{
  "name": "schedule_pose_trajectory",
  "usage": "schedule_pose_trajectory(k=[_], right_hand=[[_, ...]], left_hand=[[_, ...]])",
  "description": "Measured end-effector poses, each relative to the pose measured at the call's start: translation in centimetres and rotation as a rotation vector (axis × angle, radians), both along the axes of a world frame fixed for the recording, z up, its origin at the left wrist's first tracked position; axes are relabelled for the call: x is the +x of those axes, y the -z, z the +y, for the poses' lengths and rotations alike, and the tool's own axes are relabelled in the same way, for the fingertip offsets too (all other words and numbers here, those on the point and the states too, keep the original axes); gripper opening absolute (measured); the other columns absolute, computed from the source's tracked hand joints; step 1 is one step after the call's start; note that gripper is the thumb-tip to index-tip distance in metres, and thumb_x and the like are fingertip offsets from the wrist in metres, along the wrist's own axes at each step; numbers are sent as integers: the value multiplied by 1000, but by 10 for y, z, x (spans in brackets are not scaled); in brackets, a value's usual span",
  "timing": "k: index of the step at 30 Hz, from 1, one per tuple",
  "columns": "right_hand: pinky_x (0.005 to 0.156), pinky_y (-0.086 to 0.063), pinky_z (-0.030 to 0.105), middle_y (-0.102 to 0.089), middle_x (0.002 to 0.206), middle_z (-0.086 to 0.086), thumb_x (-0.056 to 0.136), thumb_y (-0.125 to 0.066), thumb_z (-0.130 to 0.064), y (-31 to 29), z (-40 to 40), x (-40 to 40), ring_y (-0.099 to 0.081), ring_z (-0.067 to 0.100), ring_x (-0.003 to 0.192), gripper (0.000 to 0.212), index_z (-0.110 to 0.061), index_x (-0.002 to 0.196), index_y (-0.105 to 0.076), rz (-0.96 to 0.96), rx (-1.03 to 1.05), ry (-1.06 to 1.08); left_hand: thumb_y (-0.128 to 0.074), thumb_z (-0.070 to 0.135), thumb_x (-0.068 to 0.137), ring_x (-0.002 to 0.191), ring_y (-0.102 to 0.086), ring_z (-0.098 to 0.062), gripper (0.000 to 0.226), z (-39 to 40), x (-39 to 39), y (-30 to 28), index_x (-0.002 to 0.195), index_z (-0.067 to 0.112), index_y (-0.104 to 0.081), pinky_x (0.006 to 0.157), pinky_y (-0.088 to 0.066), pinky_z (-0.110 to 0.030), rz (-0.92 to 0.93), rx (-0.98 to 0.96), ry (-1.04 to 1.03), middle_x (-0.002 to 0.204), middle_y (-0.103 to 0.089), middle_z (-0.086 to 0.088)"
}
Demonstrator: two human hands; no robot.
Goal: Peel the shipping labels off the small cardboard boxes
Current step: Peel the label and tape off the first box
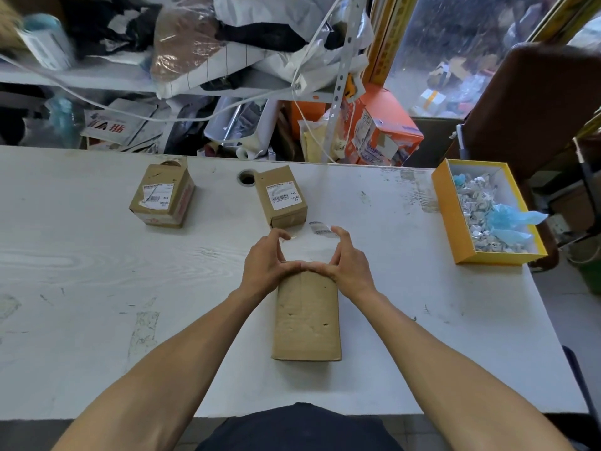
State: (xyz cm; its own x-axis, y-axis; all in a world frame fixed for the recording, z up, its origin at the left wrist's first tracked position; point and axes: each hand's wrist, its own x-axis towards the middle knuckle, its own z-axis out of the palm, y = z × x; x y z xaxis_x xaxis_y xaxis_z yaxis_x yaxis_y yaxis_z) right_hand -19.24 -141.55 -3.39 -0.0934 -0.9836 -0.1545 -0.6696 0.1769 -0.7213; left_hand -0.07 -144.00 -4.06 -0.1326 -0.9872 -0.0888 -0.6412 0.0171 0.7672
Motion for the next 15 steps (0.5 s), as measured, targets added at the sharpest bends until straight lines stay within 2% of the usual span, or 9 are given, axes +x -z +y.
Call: schedule_pose_trajectory(k=[5, 7, 10, 12, 15], right_hand=[[66, -50, 29, -58, 66, -7, 68, -75, -64, -5, -6, -3, -58, 10, 63, 90, -27, 141, -37, 95, 18, -53], [68, -50, 31, -58, 68, -7, 75, -71, -60, -7, -6, -1, -59, 12, 66, 84, -27, 144, -35, 150, 20, -88], [71, -52, 35, -62, 72, -7, 84, -66, -54, -12, -5, 2, -60, 15, 70, 79, -27, 148, -28, 197, 71, -162], [75, -53, 38, -65, 80, -5, 87, -63, -53, -19, -3, 2, -63, 18, 80, 75, -30, 149, -25, 238, 100, -222], [79, -52, 38, -67, 104, 1, 93, -57, -50, -36, -3, 1, -62, 21, 96, 62, -32, 147, -30, 379, 94, -303]], left_hand=[[-80, 58, 70, 68, -51, -4, 55, -4, -2, 0, 109, 26, -57, 59, -36, -27, -100, -23, 12, 73, -55, 7], [-74, 57, 77, 71, -53, -9, 49, -4, -3, -3, 110, 25, -56, 59, -34, -29, -174, -37, 25, 78, -55, 7], [-63, 52, 90, 87, -60, -21, 43, 0, -4, -10, 121, 23, -53, 64, -37, -32, -321, -44, 100, 88, -60, 0], [-58, 48, 95, 97, -61, -23, 40, 3, 0, -16, 127, 24, -51, 70, -43, -34, -393, -39, 144, 97, -65, -2], [-58, 42, 96, 108, -57, -20, 34, 0, 11, -27, 126, 26, -55, 77, -47, -35, -435, -56, 188, 110, -65, 2]])
